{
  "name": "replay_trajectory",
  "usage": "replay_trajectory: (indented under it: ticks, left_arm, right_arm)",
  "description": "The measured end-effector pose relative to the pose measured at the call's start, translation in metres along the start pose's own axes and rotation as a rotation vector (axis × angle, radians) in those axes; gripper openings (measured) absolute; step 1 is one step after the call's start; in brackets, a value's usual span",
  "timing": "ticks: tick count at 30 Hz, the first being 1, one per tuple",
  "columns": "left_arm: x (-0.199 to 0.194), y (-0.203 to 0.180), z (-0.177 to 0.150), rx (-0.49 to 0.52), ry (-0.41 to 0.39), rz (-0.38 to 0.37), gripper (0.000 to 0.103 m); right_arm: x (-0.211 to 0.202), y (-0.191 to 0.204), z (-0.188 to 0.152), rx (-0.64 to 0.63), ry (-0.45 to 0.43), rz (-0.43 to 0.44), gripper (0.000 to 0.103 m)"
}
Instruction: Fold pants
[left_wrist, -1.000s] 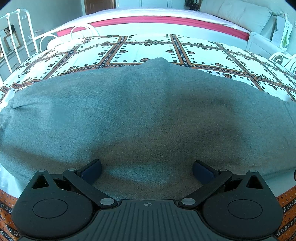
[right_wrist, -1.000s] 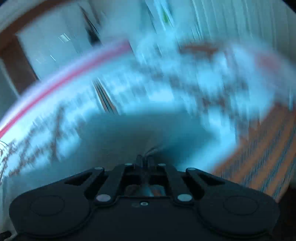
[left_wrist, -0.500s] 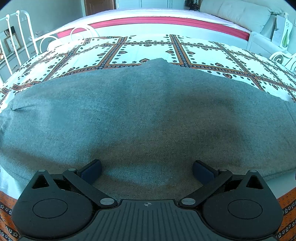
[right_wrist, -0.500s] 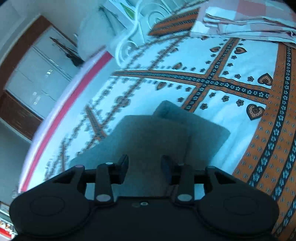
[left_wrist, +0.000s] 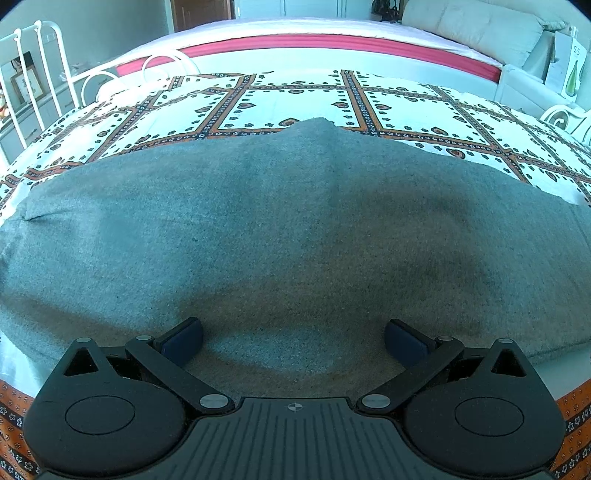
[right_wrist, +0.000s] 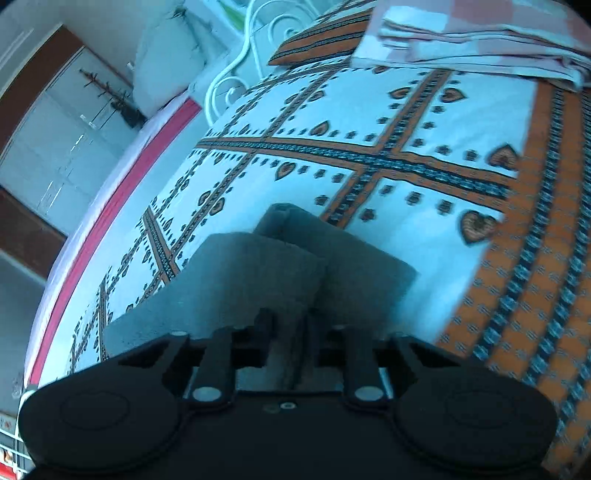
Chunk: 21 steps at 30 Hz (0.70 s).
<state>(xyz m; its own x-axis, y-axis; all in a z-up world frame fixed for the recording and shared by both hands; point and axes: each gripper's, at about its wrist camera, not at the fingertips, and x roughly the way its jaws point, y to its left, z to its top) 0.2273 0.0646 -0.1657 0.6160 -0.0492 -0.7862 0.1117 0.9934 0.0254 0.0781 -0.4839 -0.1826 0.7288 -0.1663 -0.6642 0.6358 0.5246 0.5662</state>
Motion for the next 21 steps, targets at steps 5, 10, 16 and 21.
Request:
replay_trajectory:
  ticks: [5, 10, 16, 21]
  left_arm:
    - [0.0, 0.0, 0.0, 0.0, -0.001, 0.0, 0.103]
    - [0.001, 0.0, 0.0, -0.001, -0.004, -0.004, 0.103]
    - [0.0, -0.001, 0.0, -0.002, -0.005, 0.001, 0.103]
    - [0.0, -0.001, 0.0, -0.001, -0.006, 0.0, 0.103]
  right_arm:
    - [-0.039, 0.061, 0.008, -0.18, -0.107, 0.13, 0.0]
    - [-0.064, 0.056, 0.004, -0.276, -0.172, 0.025, 0.0]
    - [-0.031, 0.008, -0.01, -0.115, -0.039, -0.154, 0.0]
    - [-0.031, 0.009, -0.011, -0.108, -0.034, -0.176, 0.0]
